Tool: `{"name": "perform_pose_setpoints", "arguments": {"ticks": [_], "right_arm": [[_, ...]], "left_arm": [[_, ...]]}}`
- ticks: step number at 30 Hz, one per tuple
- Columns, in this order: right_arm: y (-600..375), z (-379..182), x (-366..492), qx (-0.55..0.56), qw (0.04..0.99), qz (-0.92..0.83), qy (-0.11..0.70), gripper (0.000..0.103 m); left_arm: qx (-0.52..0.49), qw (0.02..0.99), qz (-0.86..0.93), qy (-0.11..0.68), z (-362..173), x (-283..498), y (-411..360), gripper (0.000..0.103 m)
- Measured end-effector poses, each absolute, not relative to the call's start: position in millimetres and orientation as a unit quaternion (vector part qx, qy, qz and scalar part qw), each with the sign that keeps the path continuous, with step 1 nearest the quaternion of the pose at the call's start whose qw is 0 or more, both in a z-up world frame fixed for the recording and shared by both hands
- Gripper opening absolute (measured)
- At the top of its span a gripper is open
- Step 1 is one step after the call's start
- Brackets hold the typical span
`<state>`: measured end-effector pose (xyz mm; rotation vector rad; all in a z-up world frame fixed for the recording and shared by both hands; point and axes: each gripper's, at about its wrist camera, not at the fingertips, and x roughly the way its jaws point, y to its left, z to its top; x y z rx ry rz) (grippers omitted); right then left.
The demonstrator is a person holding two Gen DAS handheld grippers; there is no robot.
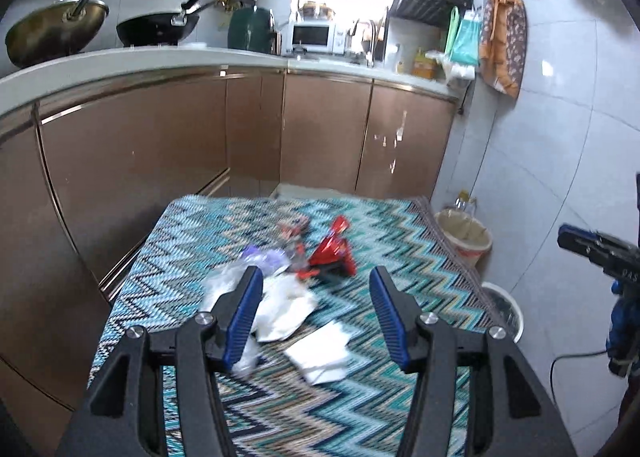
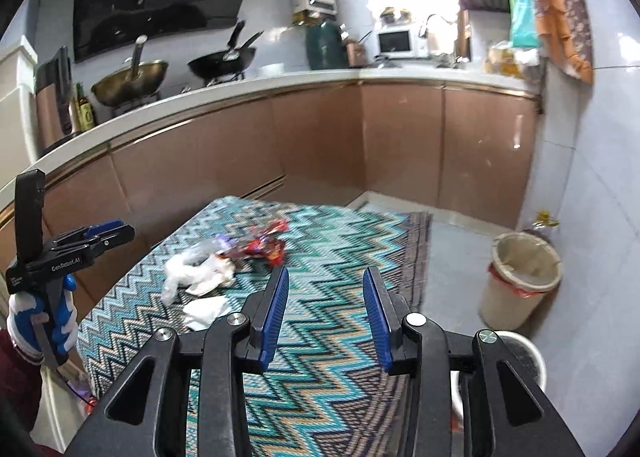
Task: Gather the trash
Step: 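Return both tools to the trash on the table, then grasp the white tissue with the right tool while the left tool grasps clear plastic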
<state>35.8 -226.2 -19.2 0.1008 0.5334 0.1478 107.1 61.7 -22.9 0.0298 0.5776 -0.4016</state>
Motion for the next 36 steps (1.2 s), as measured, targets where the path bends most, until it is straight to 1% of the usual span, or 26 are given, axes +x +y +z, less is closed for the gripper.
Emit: {"name": "perform_pose_setpoints", "arguments": {"ticks": [3,10,13,19,21,29,36], "right_arm": [[-210.9,-33.3,54.7,0.051,0.954,0.094,0.281,0.038],[-176.7,-74.0,101.8,0.060,0.932,0.144,0.328,0.038],[-162.4,-92.3,119.9,0.055,0.920,0.162,0.353,0.038],[-142.3,-117.5,148.4,0.044,0.902,0.186,0.388,0.038],[-133.4,-126.3,158.3,0.040,0.895,0.197,0.399,0.038],[-88.5,-156.0,185.2,0.037,0.865,0.250,0.435,0.039],[-59.4,-174.1,194.0,0.043,0.843,0.274,0.461,0.039]], "left_arm": [[0.024,0.925,-0.223,0.307,-40.7,119.0,66.7,0.053],[0.059,0.895,-0.264,0.356,-88.9,159.8,47.1,0.053],[0.066,0.887,-0.256,0.379,-113.1,186.2,50.0,0.049],[0.065,0.882,-0.228,0.407,-146.7,223.3,69.2,0.047],[0.062,0.879,-0.226,0.415,-154.9,228.9,76.6,0.043],[0.044,0.876,-0.243,0.414,-163.2,224.6,89.7,0.032],[-0.014,0.882,-0.272,0.384,-141.8,215.7,101.1,0.031]]}}
